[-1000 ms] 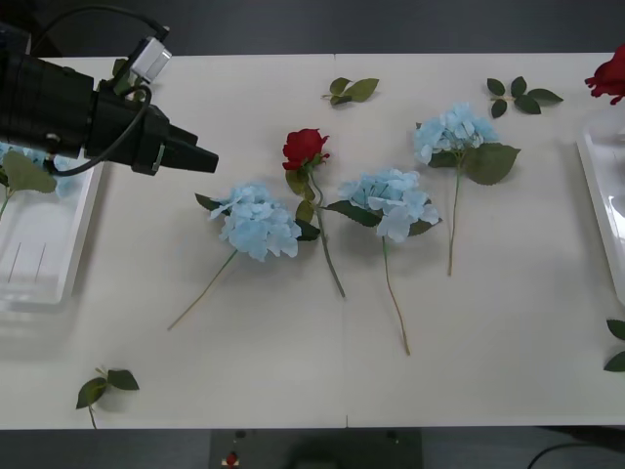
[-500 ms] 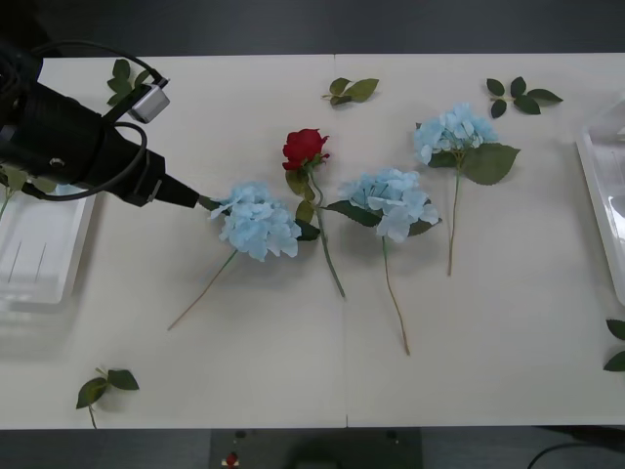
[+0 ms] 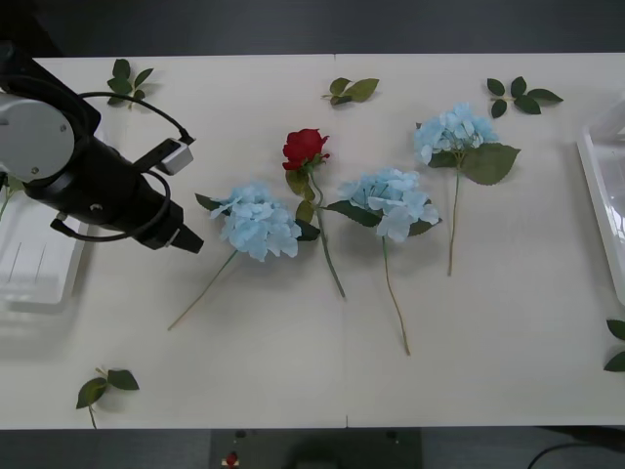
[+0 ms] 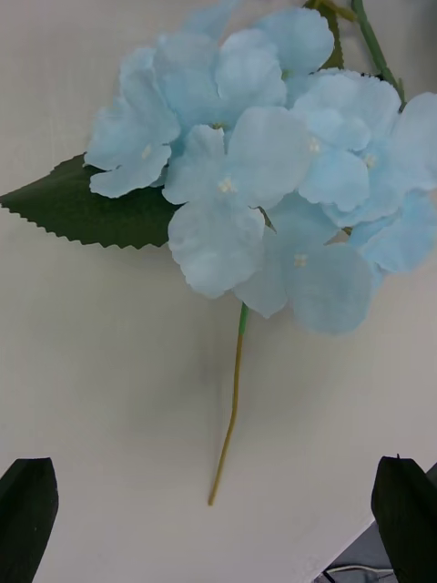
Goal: Put the red flowers into the right box and the blue flowers into the left box
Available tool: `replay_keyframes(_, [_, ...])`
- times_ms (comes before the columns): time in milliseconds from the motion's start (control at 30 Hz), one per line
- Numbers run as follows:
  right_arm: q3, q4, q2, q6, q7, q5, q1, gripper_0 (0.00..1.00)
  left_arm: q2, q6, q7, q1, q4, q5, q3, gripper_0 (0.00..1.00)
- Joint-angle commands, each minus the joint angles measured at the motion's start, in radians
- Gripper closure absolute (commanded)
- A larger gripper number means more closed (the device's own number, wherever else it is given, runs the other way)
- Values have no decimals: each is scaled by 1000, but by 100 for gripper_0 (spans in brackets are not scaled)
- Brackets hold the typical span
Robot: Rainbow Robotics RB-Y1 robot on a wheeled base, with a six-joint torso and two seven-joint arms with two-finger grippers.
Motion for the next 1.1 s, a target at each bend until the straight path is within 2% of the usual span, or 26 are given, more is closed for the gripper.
replay_keyframes(33, [-21,36,-16,-17,-31,12,-17,100,28,-49,18,-10,-23,-49,-47,0])
replay_keyframes(67, [-21,40,-16,-20,-31,14,-15,100,28,-56,18,-10,-23,-55,-56,0])
replay_keyframes(433, [-21,96,-14,-31,-31,15,-17,46,33,-207,20,-13,34,-99,-208,0])
replay_keyframes(533, [-21,93,-14,-12,-29,15,-17,36,34,-240,22,-18,51,-108,-245,0])
replay_keyframes(800, [-21,27,-14,127,-32,-92,-17,18,34,-263,43,-21,63,-128,-297,0])
replay_keyframes(967, [-21,-32,-16,202,-40,-124,-35,17,33,-302,57,-21,83,-141,-332,0])
replay_keyframes(1100, [-21,-47,-16,318,-60,-124,-98,16,34,-343,66,-21,104,-155,-361,0])
